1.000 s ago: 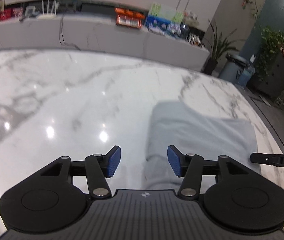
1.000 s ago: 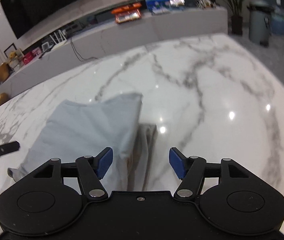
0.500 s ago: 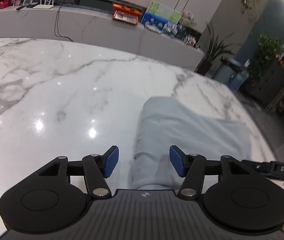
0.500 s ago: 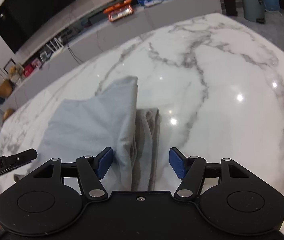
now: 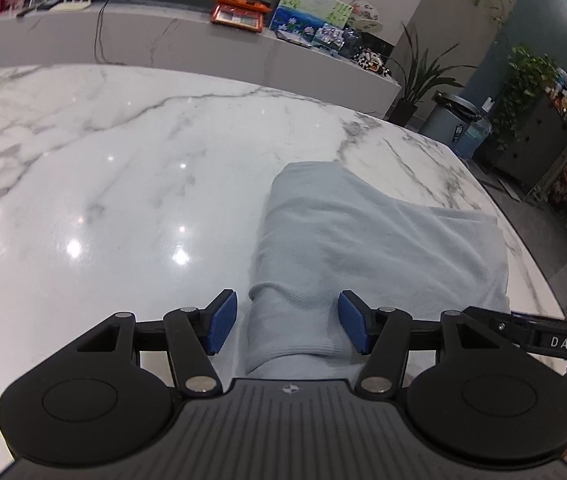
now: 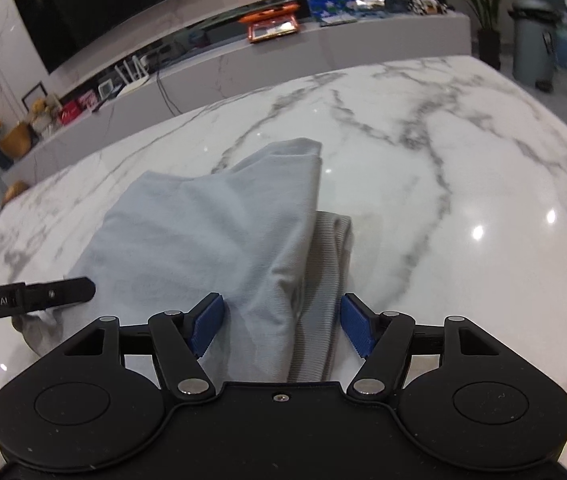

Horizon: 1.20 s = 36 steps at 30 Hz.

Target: Fold clothes

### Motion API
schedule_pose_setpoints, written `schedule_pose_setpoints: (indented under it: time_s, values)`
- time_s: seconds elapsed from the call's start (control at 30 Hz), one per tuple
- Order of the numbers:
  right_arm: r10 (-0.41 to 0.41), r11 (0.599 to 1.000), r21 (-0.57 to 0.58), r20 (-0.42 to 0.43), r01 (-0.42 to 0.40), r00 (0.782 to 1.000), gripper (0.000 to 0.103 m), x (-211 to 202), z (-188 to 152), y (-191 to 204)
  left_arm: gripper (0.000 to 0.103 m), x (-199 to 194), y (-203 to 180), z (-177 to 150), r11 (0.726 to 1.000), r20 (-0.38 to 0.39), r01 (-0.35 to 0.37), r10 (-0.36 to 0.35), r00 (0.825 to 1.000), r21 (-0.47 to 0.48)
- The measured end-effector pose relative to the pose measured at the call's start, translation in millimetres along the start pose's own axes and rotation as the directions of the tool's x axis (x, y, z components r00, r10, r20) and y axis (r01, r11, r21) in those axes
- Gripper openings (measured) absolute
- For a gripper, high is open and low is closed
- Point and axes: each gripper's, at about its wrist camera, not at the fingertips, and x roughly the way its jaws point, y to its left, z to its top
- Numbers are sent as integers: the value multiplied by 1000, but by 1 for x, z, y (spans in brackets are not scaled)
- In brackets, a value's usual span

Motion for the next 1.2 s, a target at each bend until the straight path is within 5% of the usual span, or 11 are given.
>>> schedule_pose_setpoints:
  time_s: [0.5, 0.97, 1.2]
  values:
    - [27, 997, -77, 6, -27, 1000, 24, -3, 5, 9, 23, -7, -26, -2, 991, -1, -30, 31, 1000, 129]
    - [39, 981, -195, 85, -22, 996, 22, -34, 55, 14, 19, -28, -64, 20, 982, 74, -32, 18, 997, 188]
    - [28, 979, -204, 107, -6, 994, 22, -57, 96, -35, 19, -12, -117, 46, 973, 89, 33, -54, 995, 230]
